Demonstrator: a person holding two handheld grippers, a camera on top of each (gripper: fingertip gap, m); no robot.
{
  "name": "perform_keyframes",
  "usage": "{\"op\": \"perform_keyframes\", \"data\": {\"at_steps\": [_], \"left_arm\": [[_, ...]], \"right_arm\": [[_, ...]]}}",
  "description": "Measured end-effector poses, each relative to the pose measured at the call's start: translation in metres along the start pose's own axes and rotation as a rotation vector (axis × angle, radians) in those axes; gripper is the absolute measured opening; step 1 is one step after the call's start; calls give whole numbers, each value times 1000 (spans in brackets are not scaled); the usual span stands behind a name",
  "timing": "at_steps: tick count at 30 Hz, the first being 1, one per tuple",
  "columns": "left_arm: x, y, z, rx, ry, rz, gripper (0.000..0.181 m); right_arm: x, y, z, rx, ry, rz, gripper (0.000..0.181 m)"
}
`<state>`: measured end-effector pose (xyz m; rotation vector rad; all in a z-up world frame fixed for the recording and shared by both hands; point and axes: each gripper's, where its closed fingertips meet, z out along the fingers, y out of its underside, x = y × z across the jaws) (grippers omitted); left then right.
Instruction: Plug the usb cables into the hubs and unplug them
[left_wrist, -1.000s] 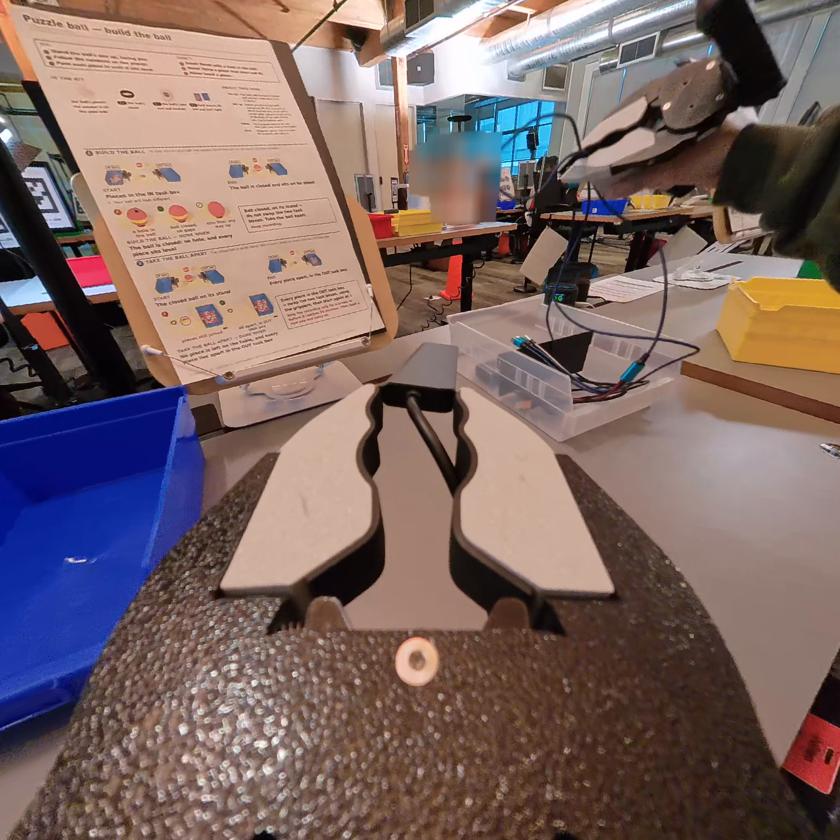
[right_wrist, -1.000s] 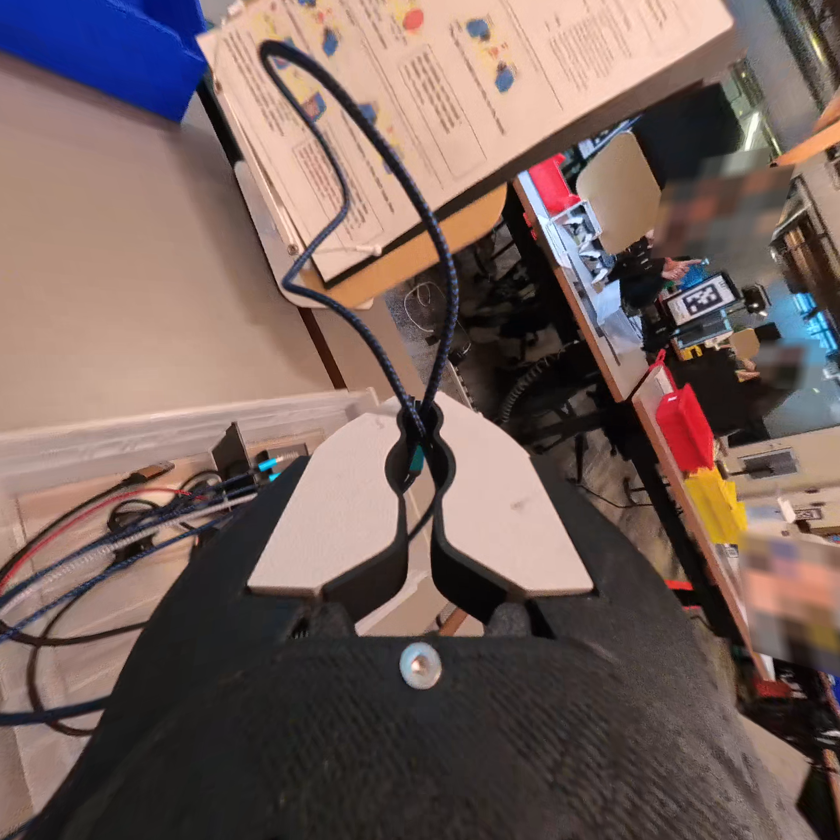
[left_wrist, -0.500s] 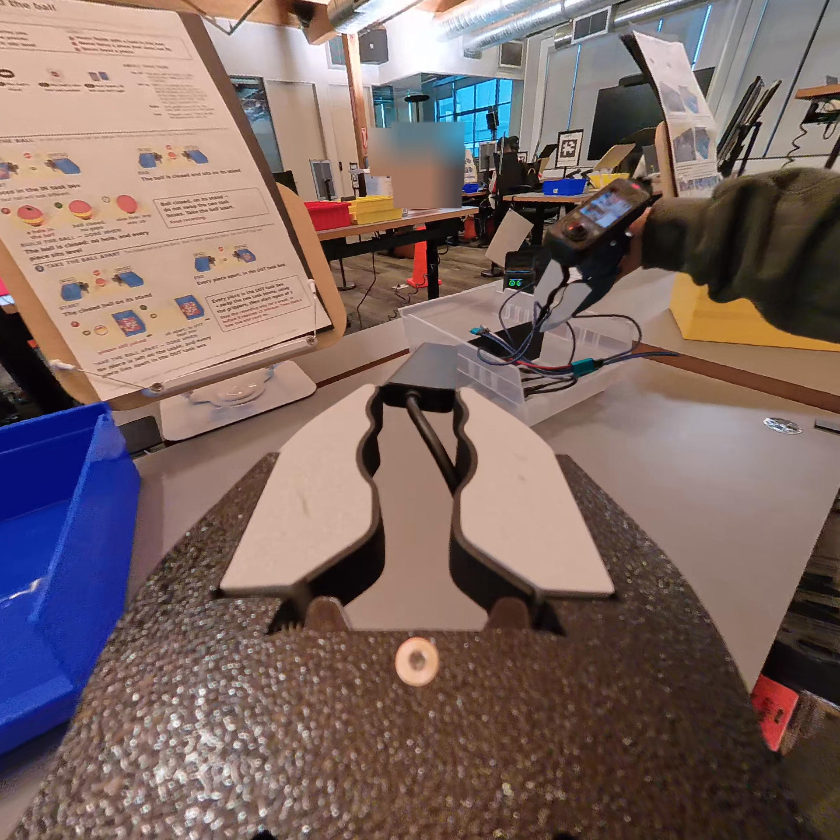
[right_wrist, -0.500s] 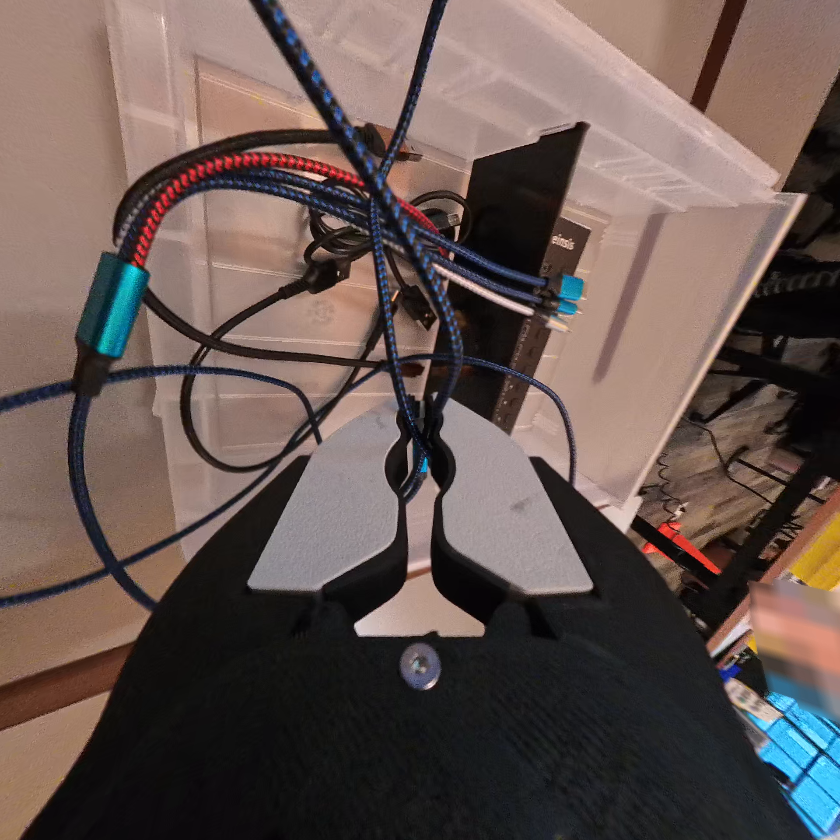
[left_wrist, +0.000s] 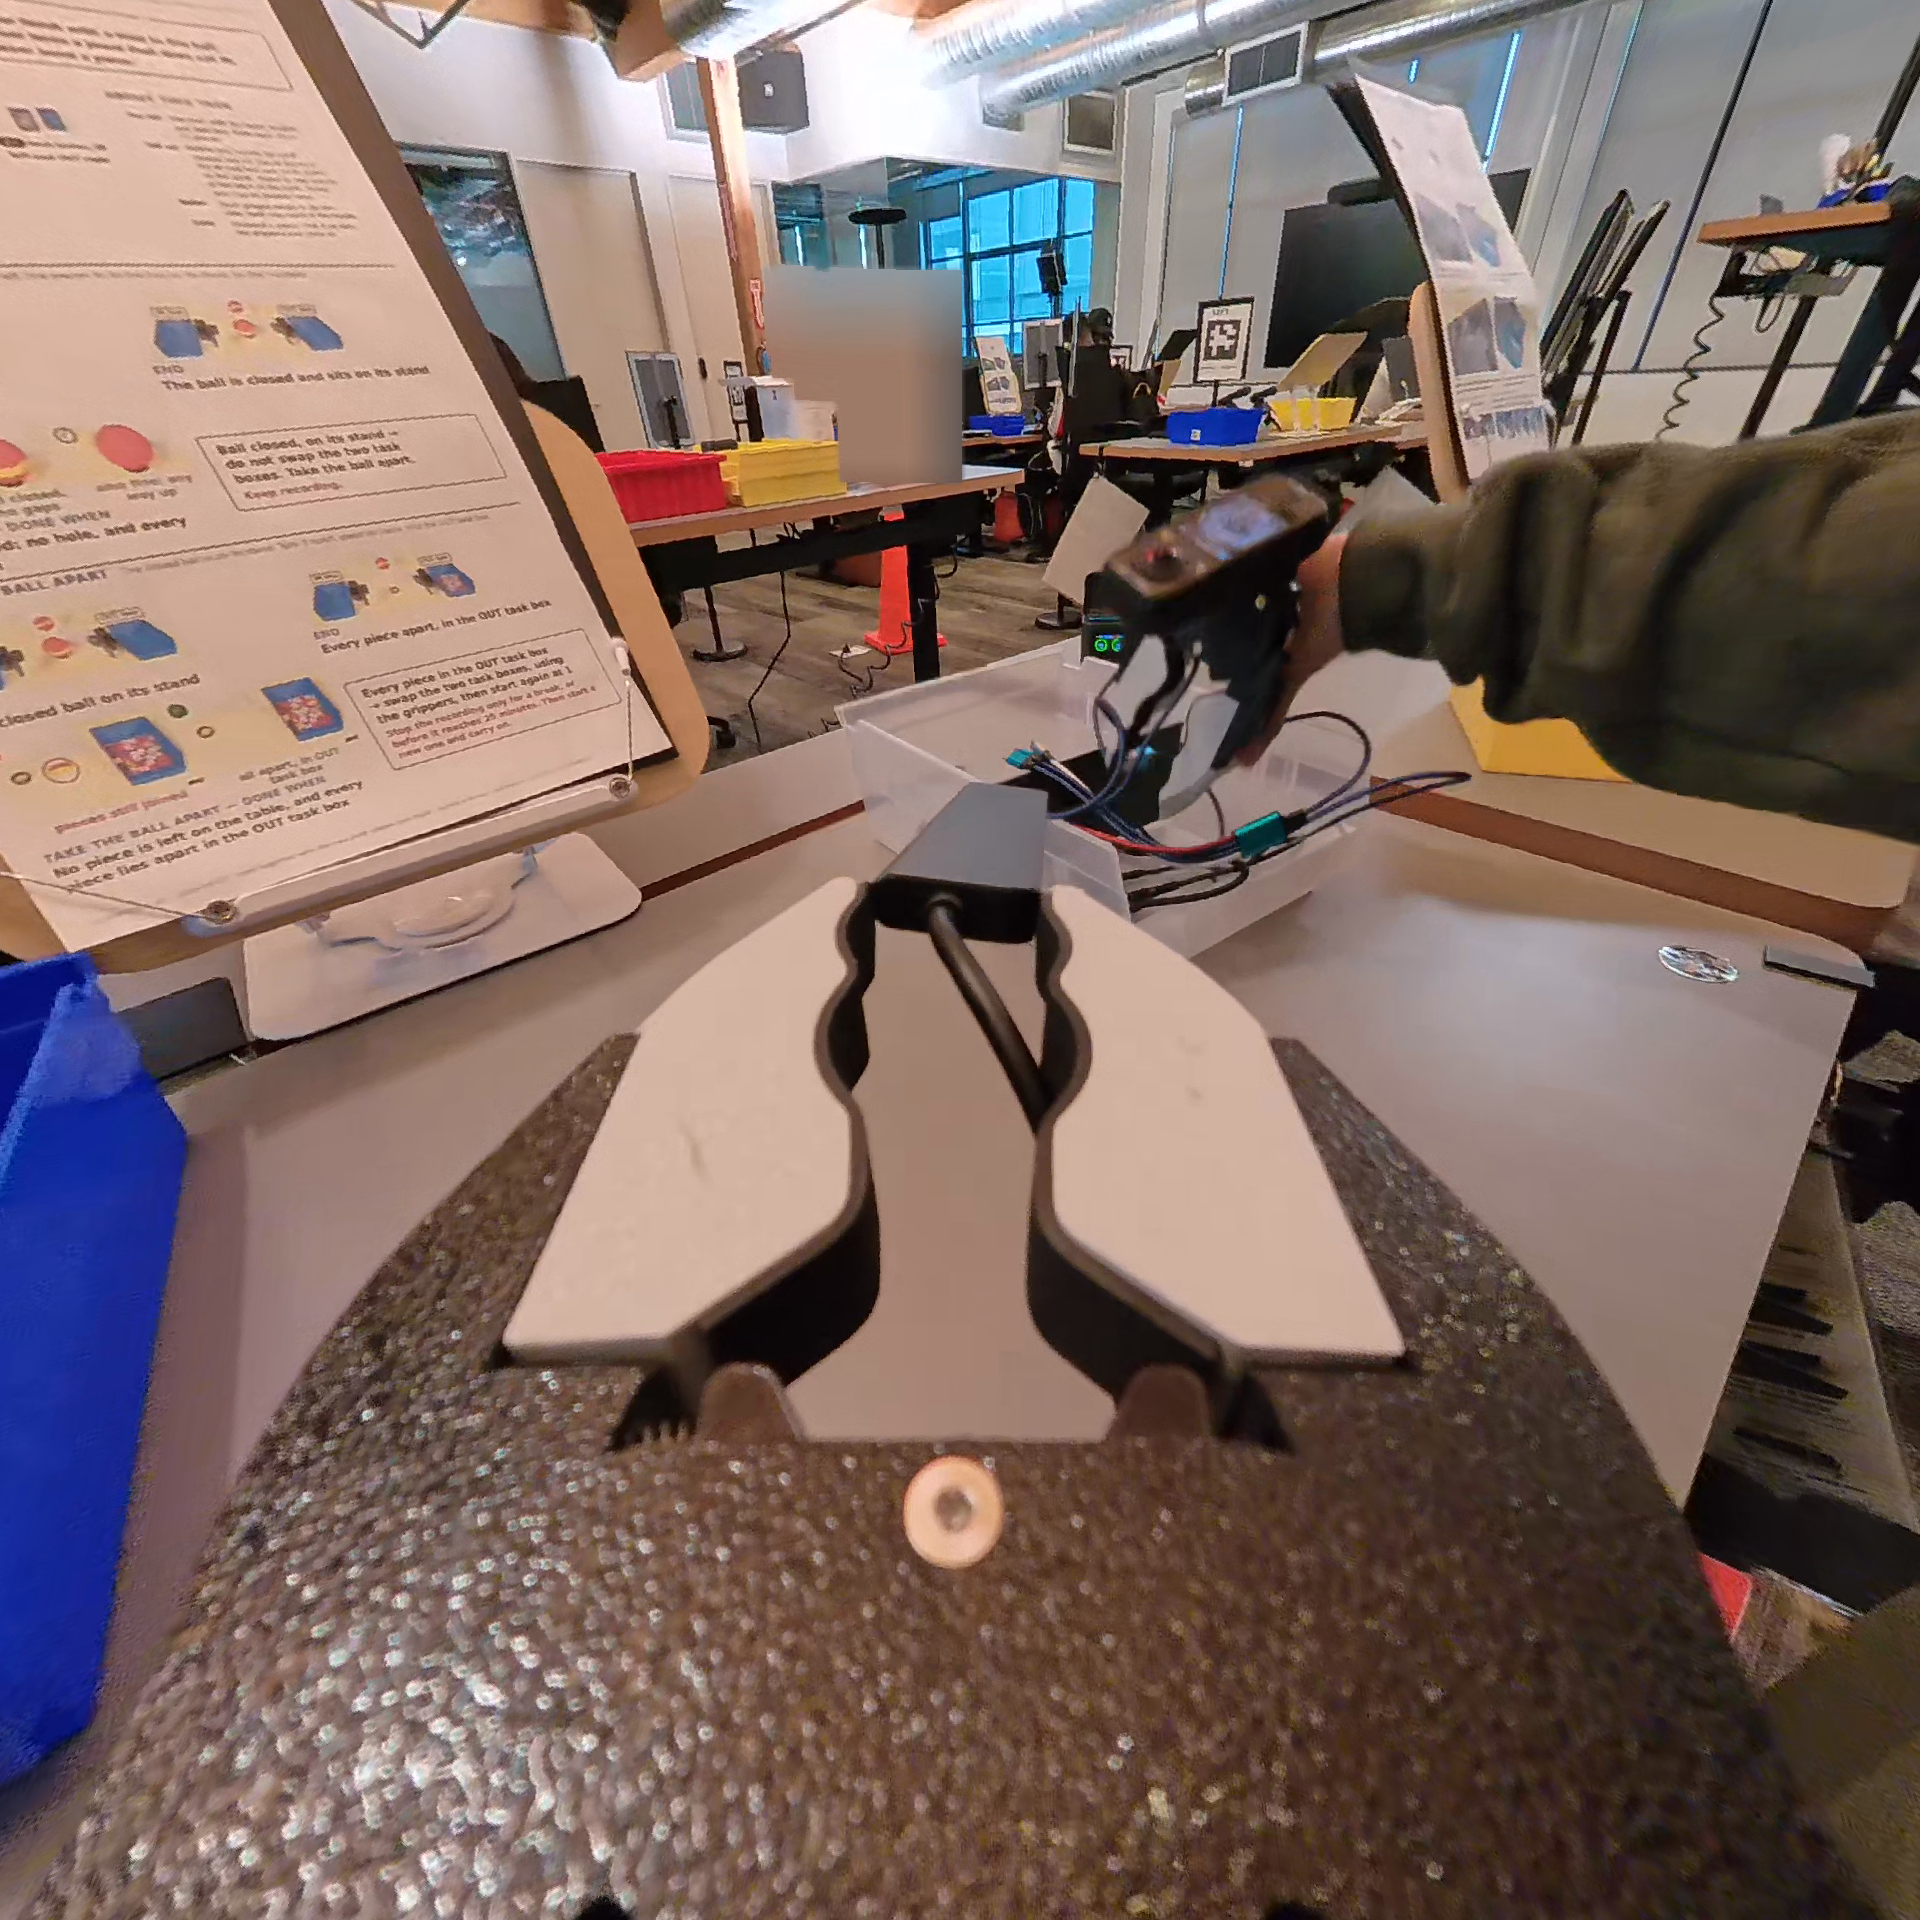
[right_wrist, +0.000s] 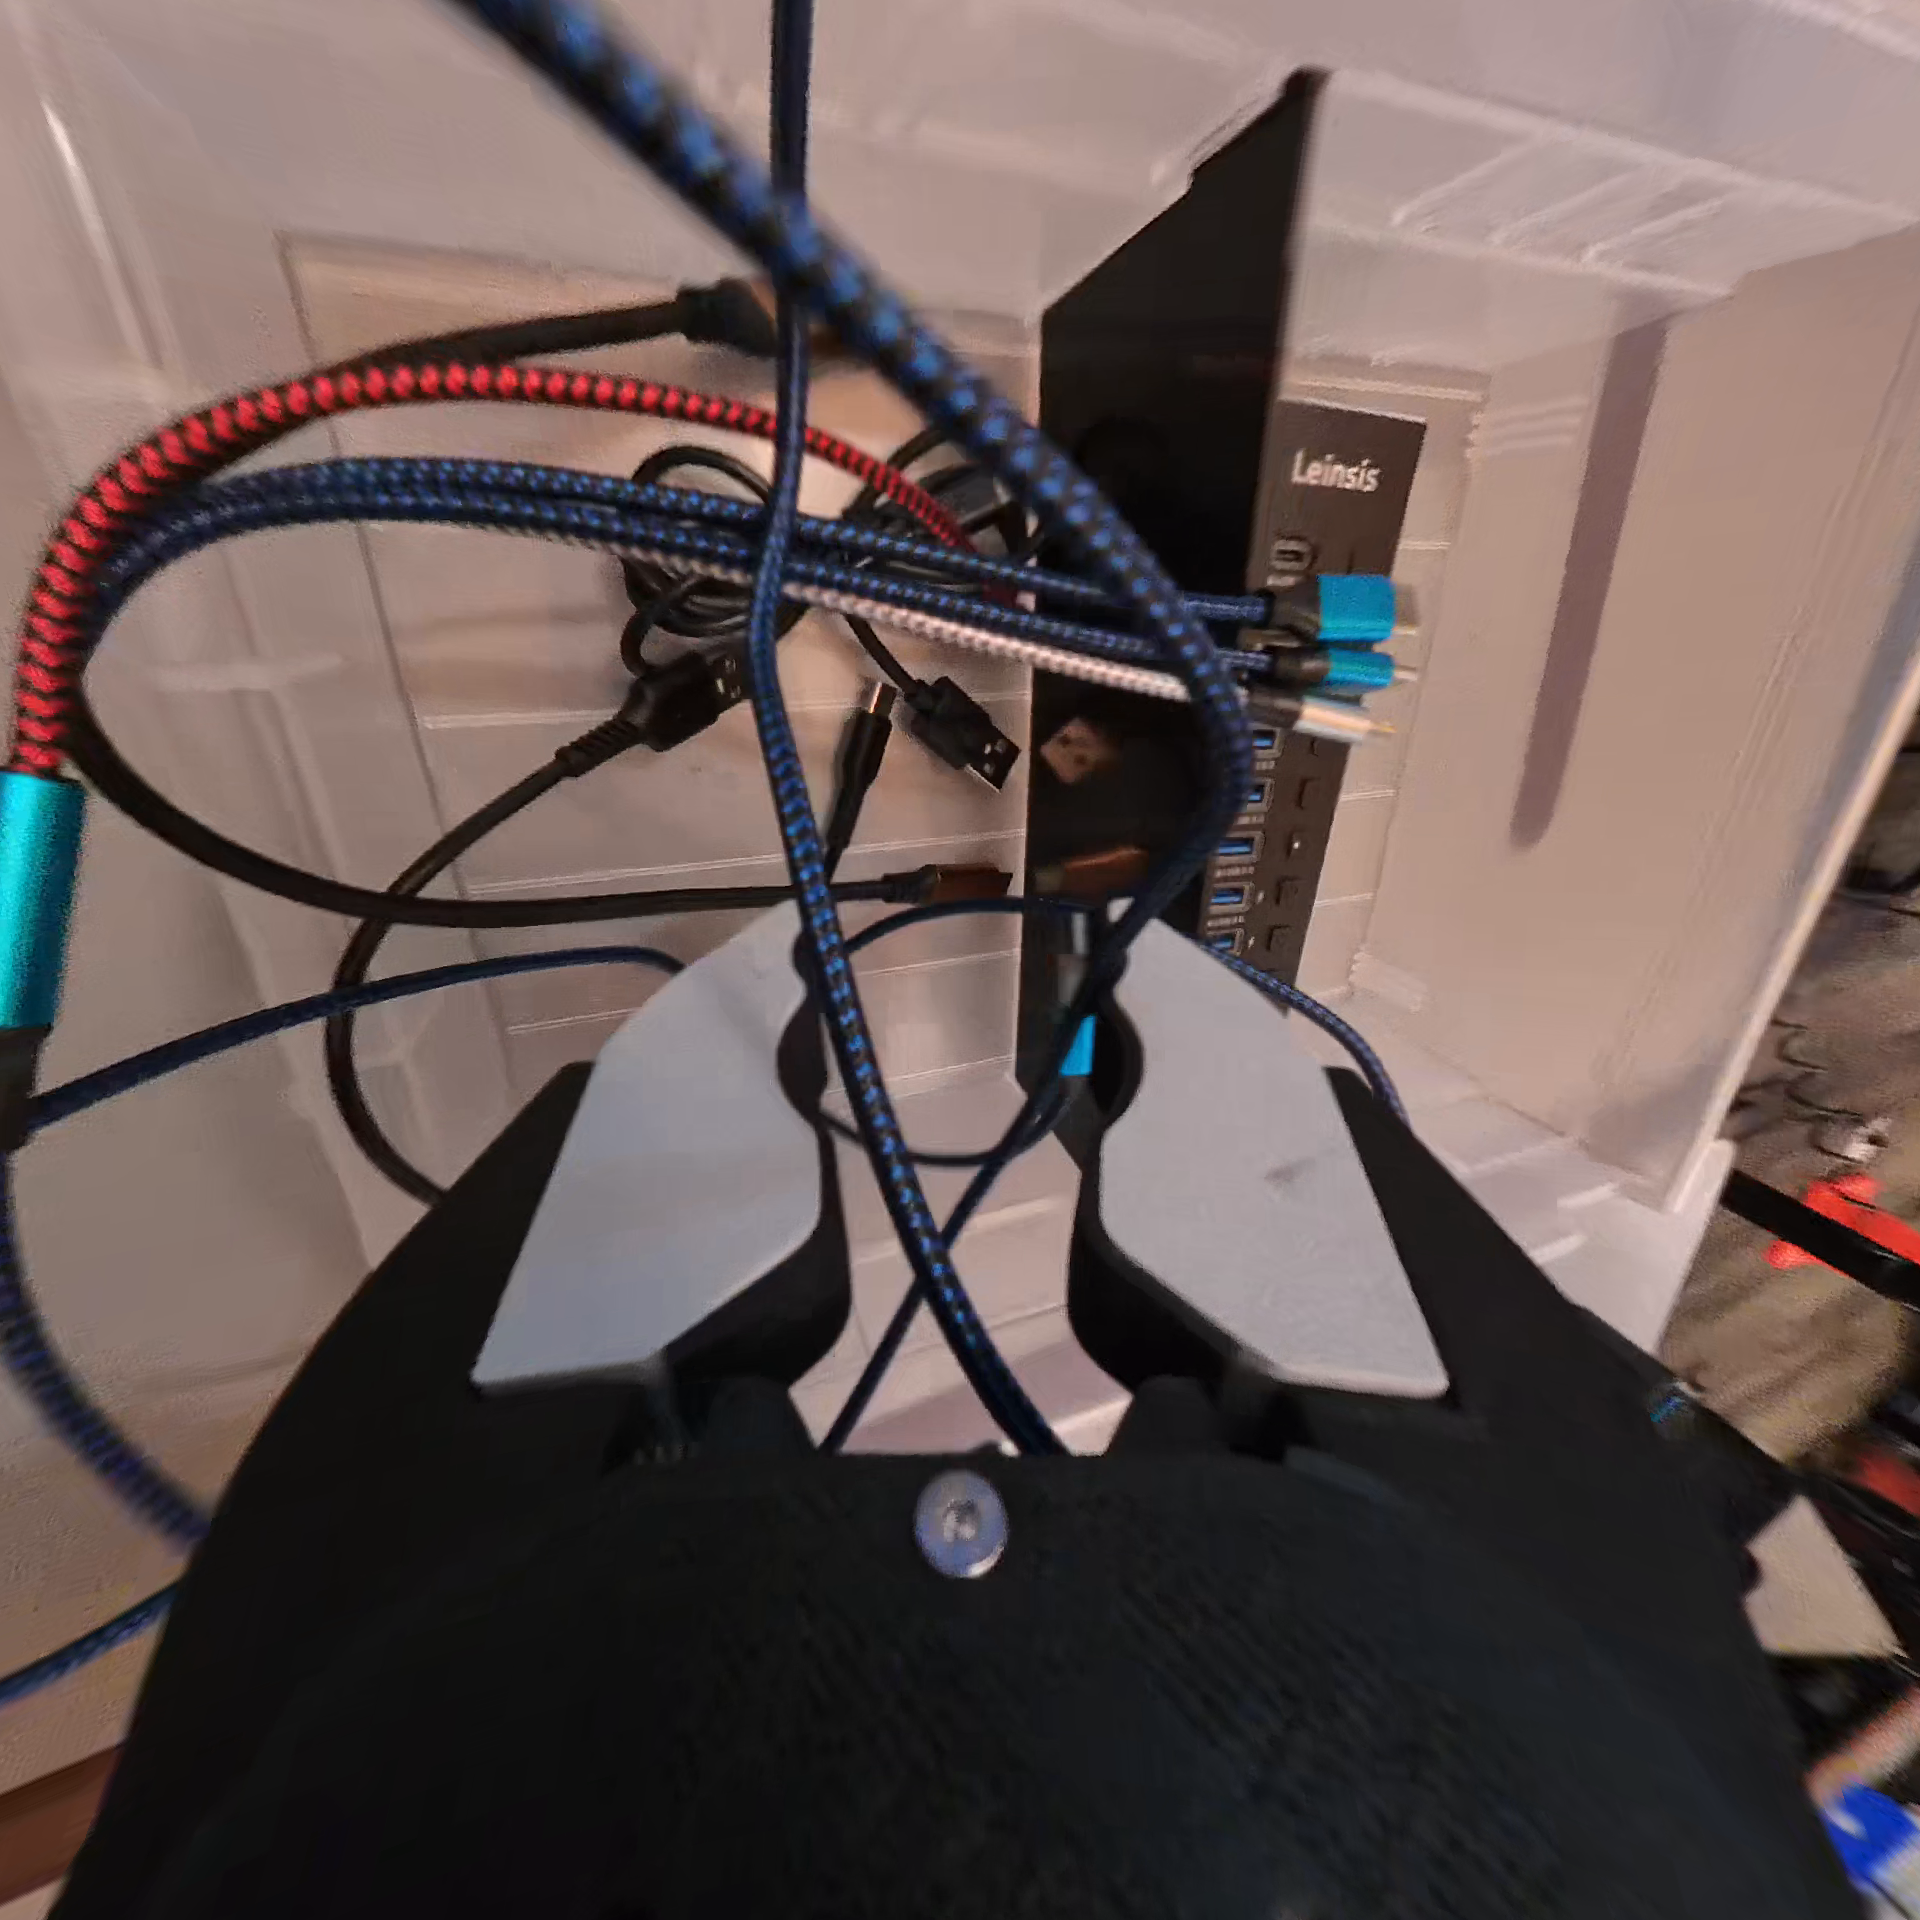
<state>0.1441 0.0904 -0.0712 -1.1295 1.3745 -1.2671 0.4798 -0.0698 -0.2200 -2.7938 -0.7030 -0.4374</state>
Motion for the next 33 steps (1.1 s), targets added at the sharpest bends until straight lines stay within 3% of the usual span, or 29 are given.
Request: {"op": "perform_keyframes", "data": {"at_steps": [4, 8, 15, 19, 21, 28, 30, 33], "left_arm": [[0, 8, 6, -11, 10, -29, 28], [1, 5, 10, -8, 27, -26, 28], [1, 10, 17, -6, 43, -44, 28], [1, 5, 19, 6, 52, -47, 28], [2, 4, 18, 8, 56, -35, 28], [-2, 12, 21, -2, 70, -63, 28], [-2, 11, 21, -5, 75, -53, 28], [-2, 12, 20, -9, 84, -51, 28]], "right_arm": [[6, 3, -27, 28, -32, 75, 76], [5, 7, -64, 62, -99, 157, 90], [23, -21, -126, 371, -50, 230, 94], [44, -31, -158, 581, 91, 290, 88], [39, -33, -166, 625, 125, 265, 75], [17, -1, -184, 578, 409, 325, 73], [-7, 14, -176, 546, 348, 403, 72], [-48, 46, -151, 361, 269, 482, 74]]}}
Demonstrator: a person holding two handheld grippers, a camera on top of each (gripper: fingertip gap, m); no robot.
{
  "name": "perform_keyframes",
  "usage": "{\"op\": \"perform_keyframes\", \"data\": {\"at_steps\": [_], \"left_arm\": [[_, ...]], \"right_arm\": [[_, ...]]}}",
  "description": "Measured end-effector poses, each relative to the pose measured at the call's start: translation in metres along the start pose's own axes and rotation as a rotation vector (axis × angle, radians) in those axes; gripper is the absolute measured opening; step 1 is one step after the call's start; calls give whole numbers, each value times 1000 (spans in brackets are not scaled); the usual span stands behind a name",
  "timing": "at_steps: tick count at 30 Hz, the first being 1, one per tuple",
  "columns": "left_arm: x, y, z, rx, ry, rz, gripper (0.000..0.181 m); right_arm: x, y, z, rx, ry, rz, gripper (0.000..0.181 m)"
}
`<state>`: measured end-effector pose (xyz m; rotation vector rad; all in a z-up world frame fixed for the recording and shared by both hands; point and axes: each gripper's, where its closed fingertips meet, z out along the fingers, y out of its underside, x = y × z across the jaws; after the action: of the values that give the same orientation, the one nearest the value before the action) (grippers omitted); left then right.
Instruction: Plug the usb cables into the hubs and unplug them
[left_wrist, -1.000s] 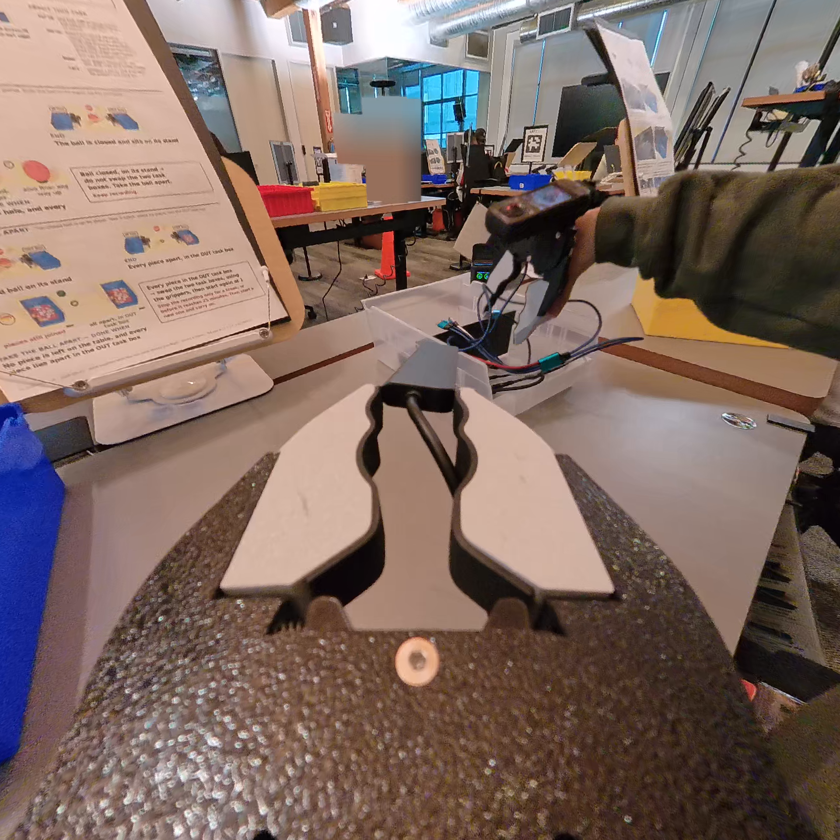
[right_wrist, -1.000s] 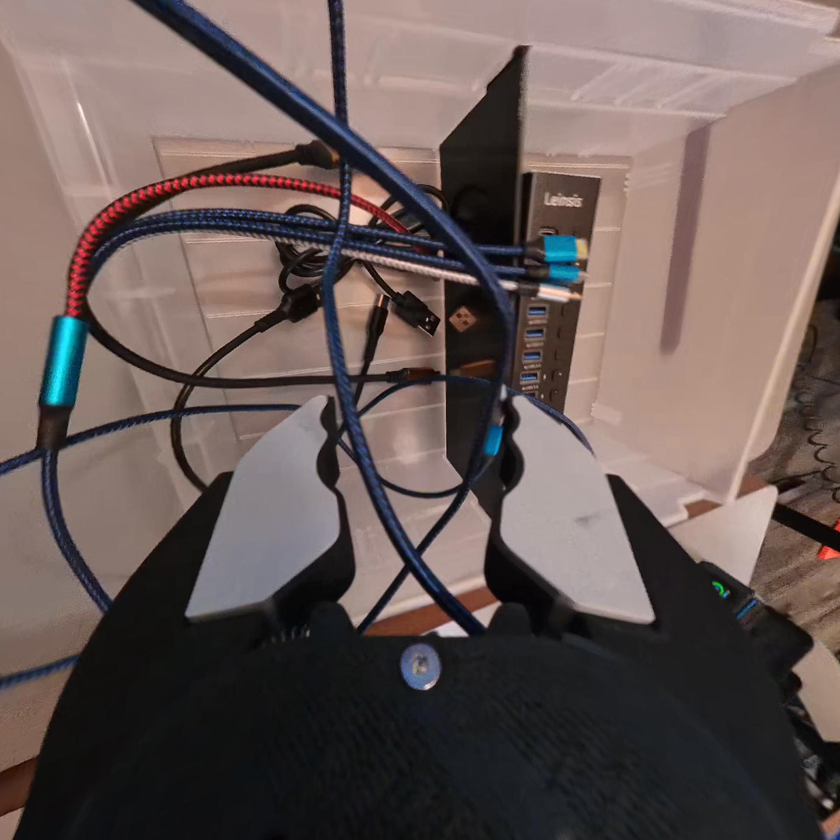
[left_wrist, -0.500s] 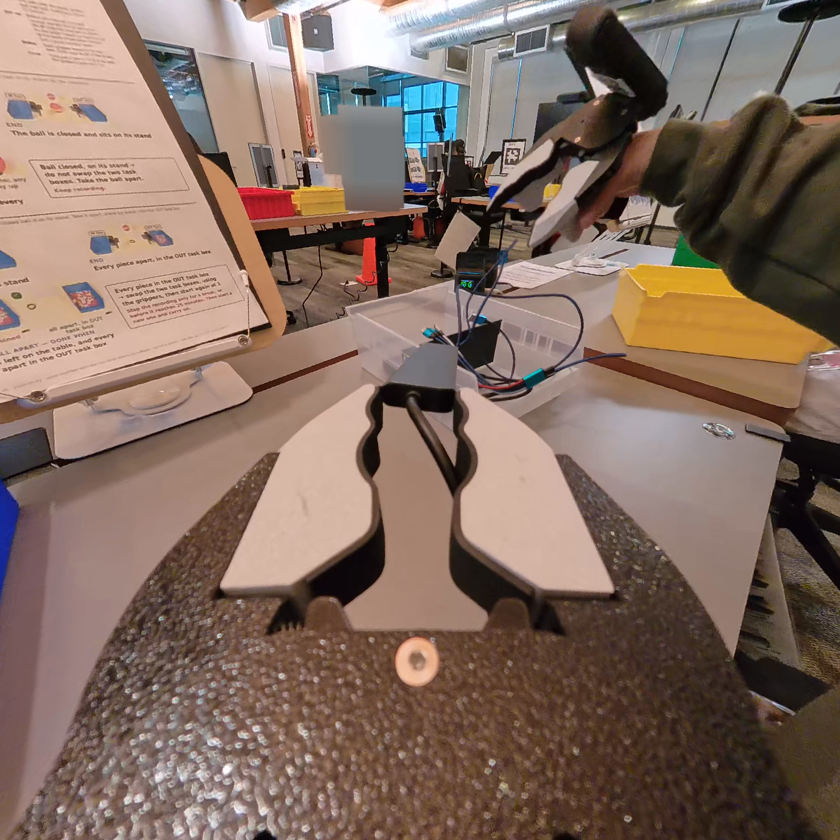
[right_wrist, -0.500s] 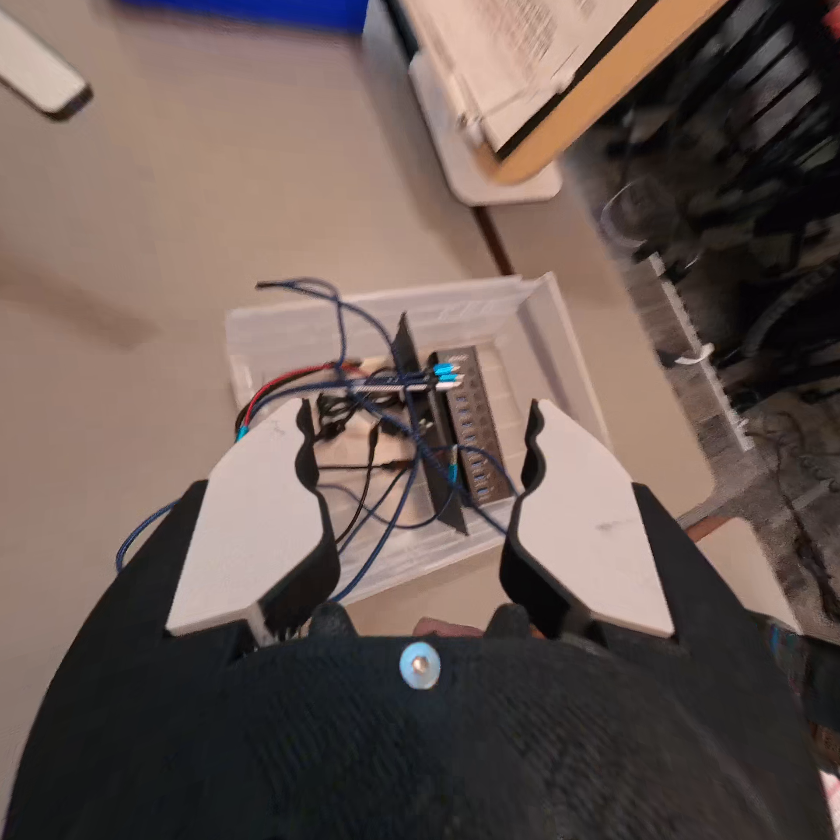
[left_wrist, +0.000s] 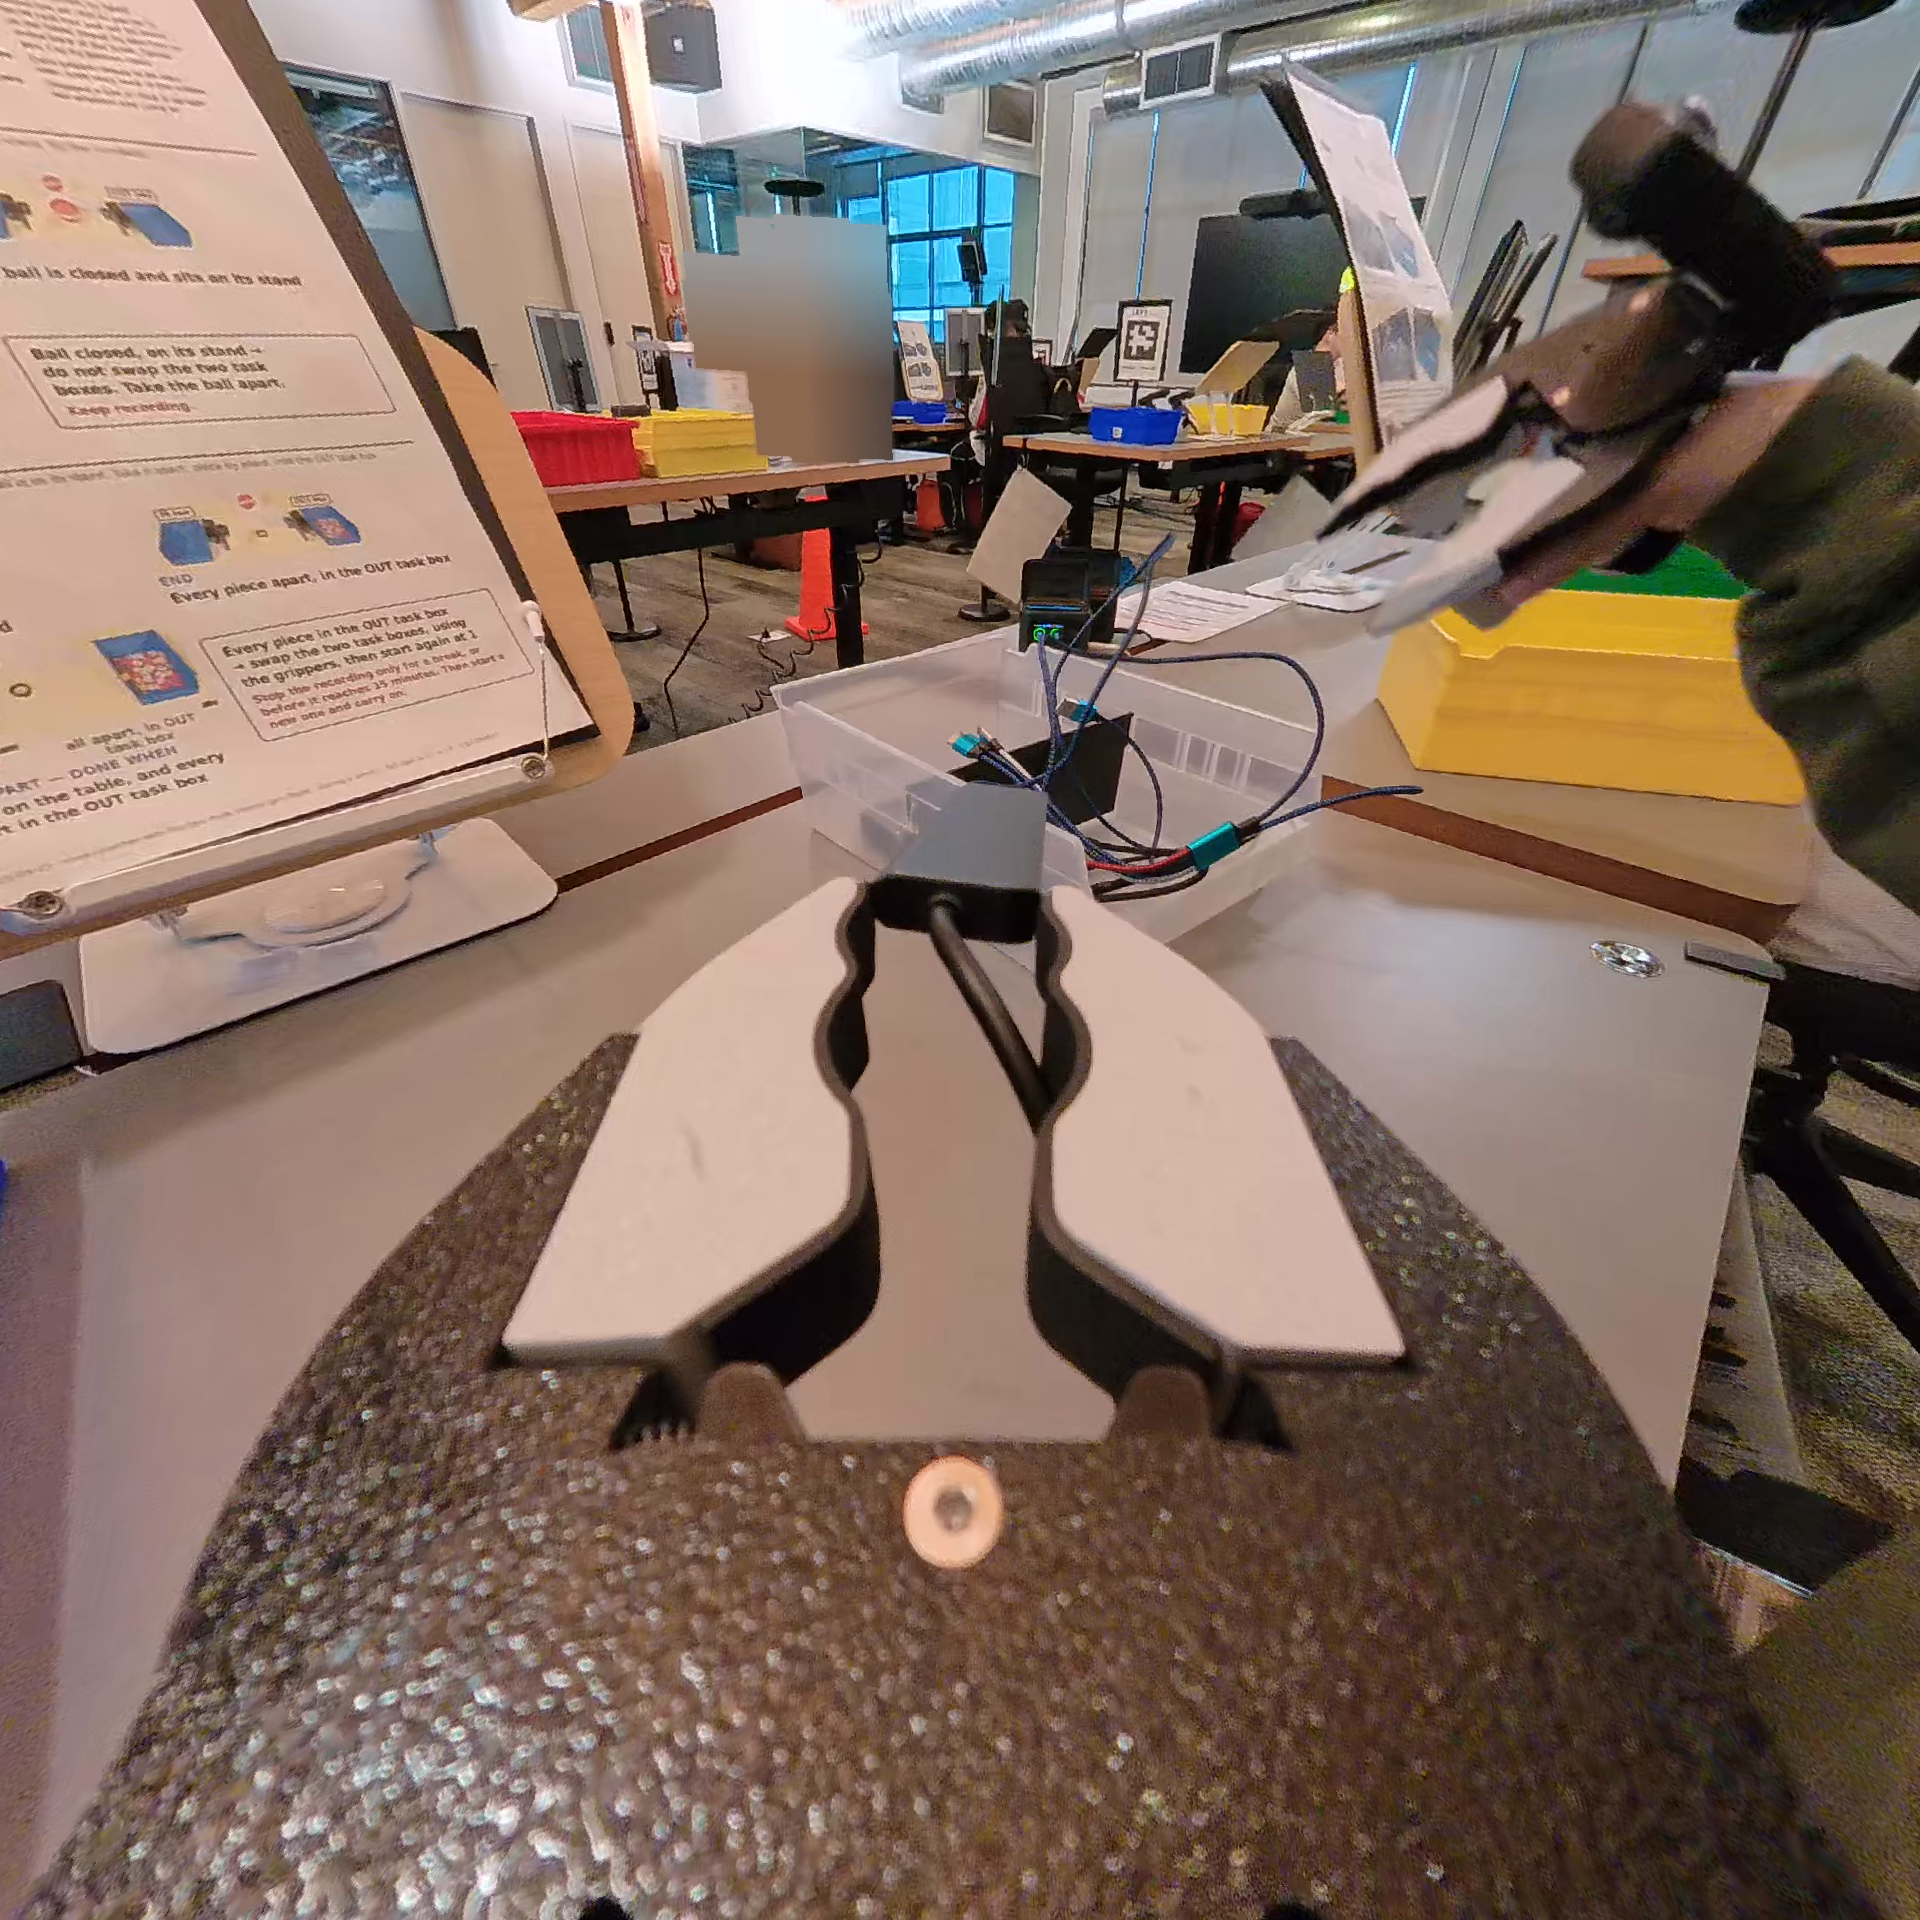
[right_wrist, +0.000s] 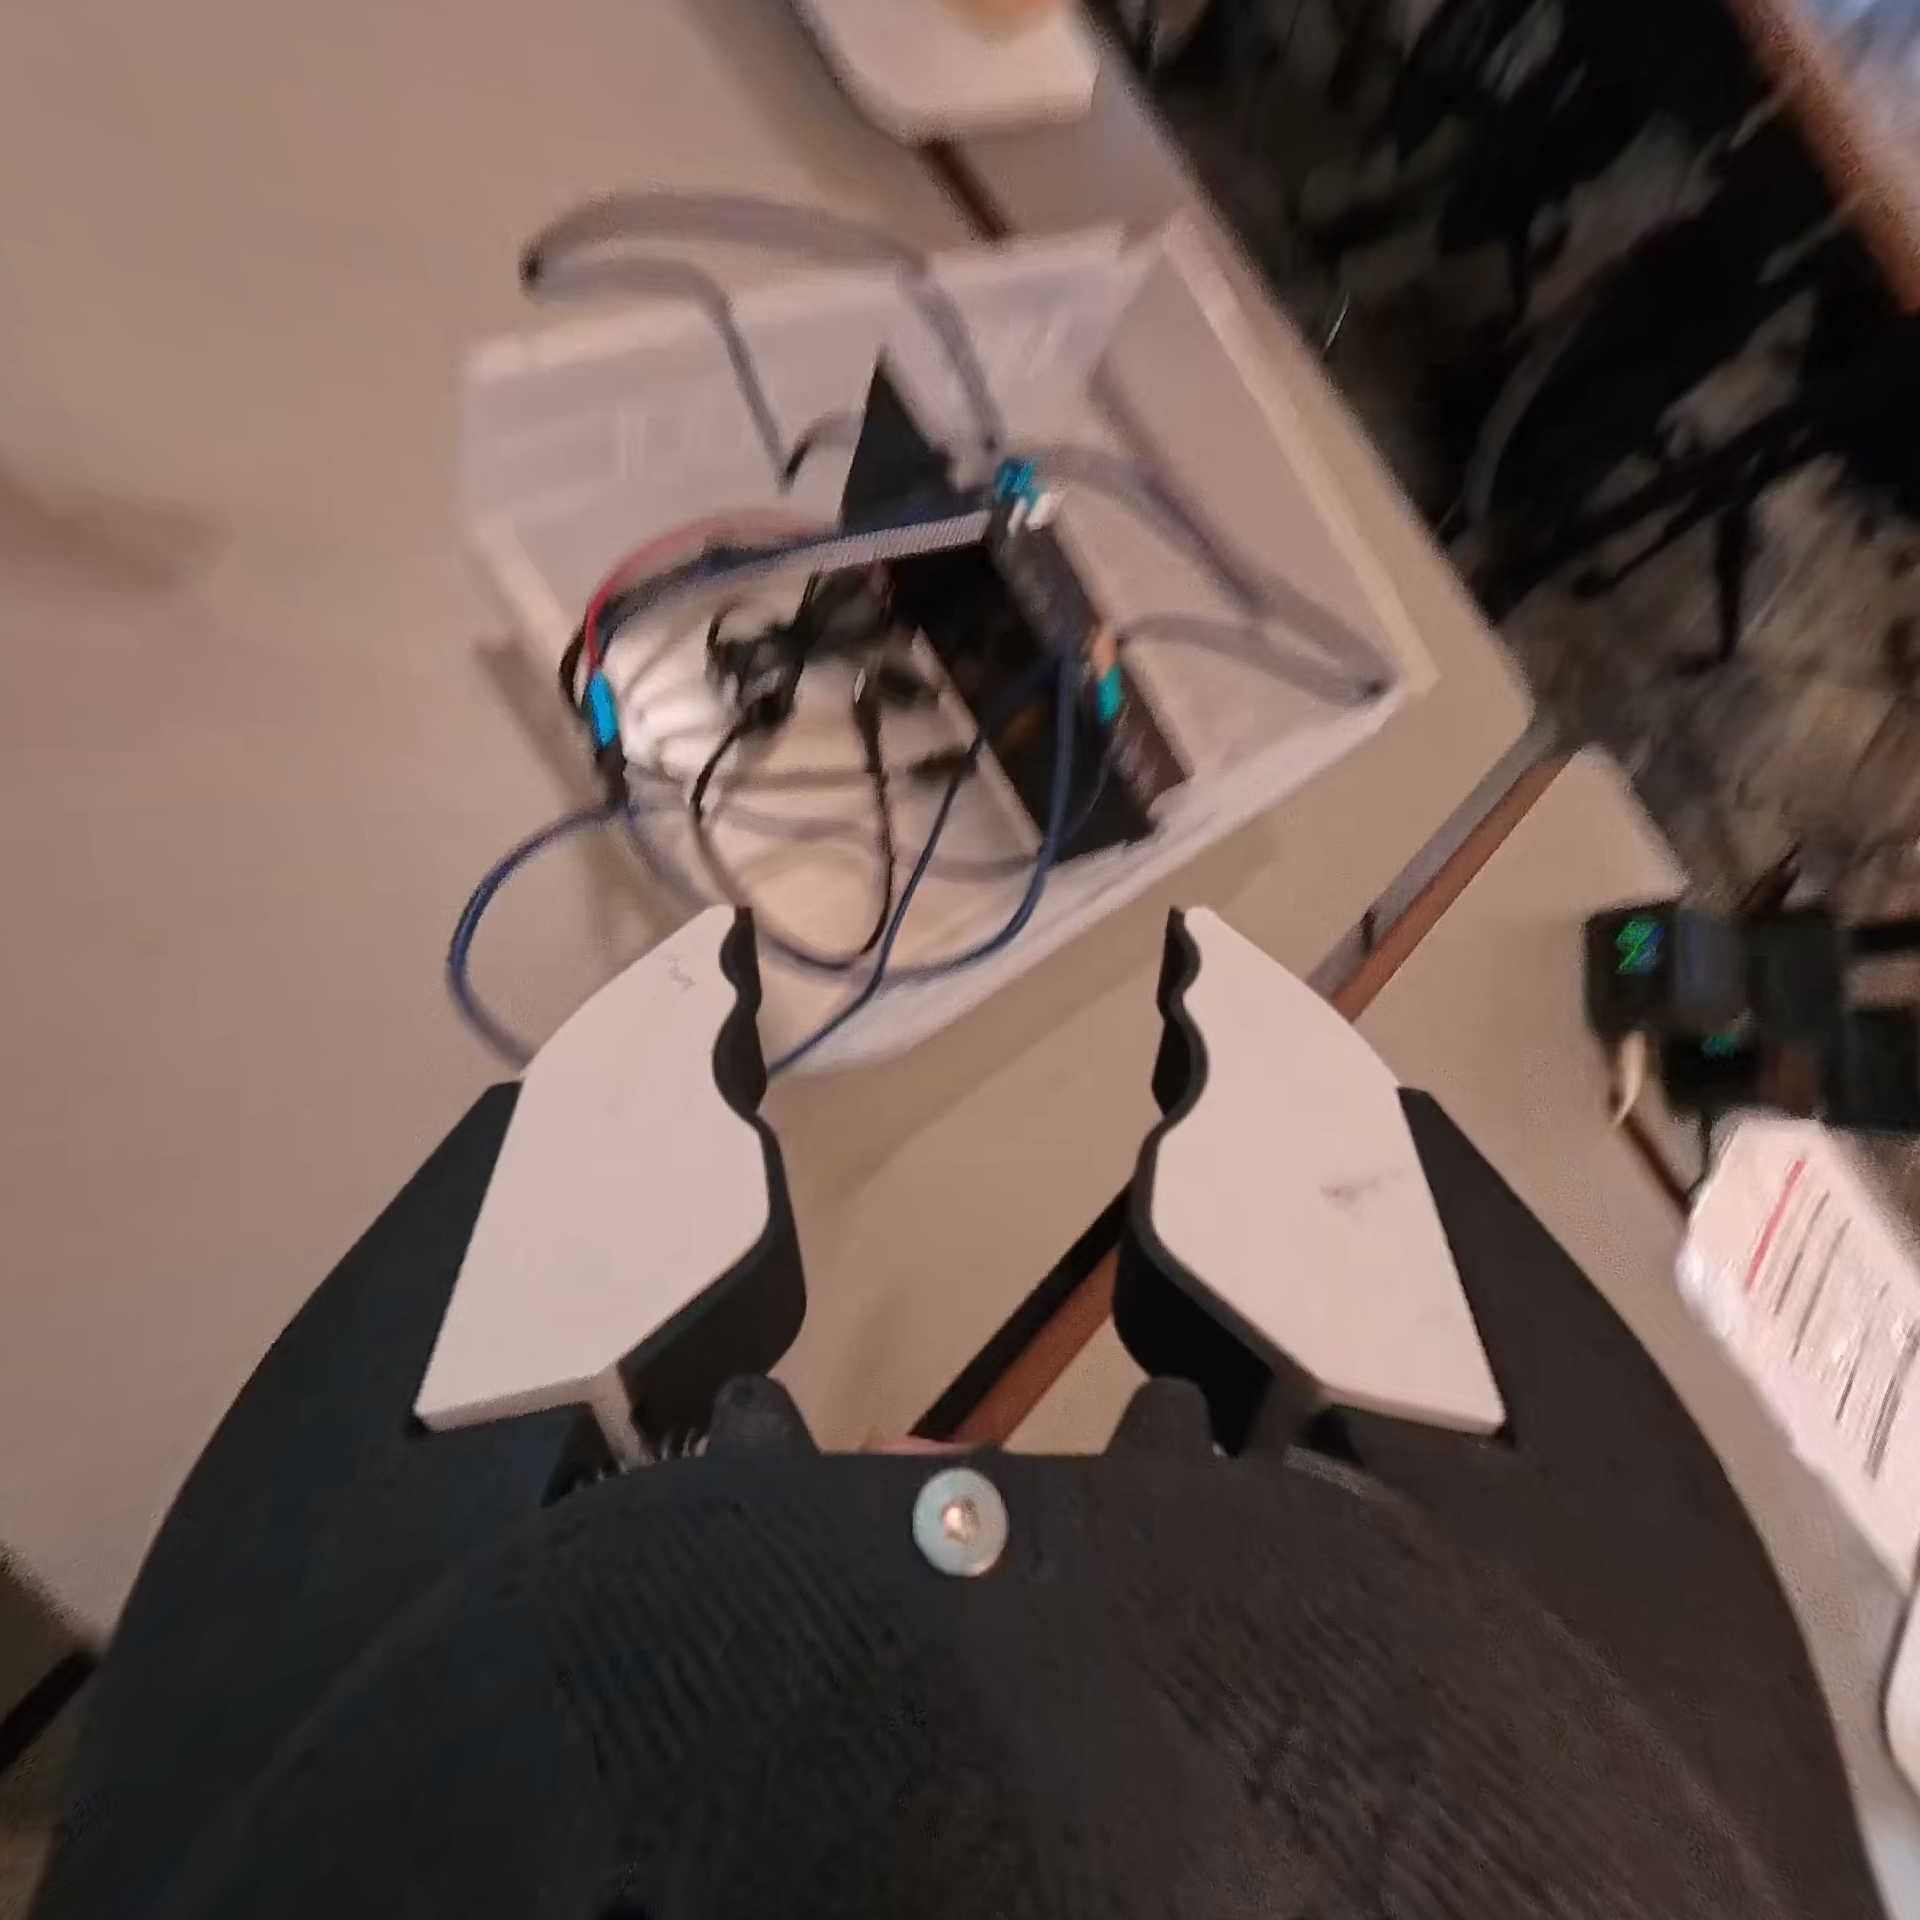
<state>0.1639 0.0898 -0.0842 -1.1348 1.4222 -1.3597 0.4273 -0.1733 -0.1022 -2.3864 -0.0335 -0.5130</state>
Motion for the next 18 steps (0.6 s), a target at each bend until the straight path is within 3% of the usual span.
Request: {"op": "perform_keyframes", "data": {"at_steps": [2, 5, 11, 15, 17, 18], "left_arm": [[1, 2, 1, 2, 7, -9, 28], [2, 8, 7, -4, 18, -28, 28], [15, 11, 15, -25, 63, -15, 28], [22, 15, 21, -39, 102, -17, 28], [25, 14, 27, -24, 125, -20, 28], [27, 12, 30, -11, 140, -13, 28]], "right_arm": [[-24, 26, 1, -97, -37, 19, 76], [-44, 43, 7, -125, -21, 64, 77], [-89, 30, 25, 36, 17, -187, 76], [-86, 17, 54, 127, 46, -232, 12], [-69, 12, 66, 124, 101, -214, 7], [-62, 10, 69, 116, 113, -189, 22]]}}
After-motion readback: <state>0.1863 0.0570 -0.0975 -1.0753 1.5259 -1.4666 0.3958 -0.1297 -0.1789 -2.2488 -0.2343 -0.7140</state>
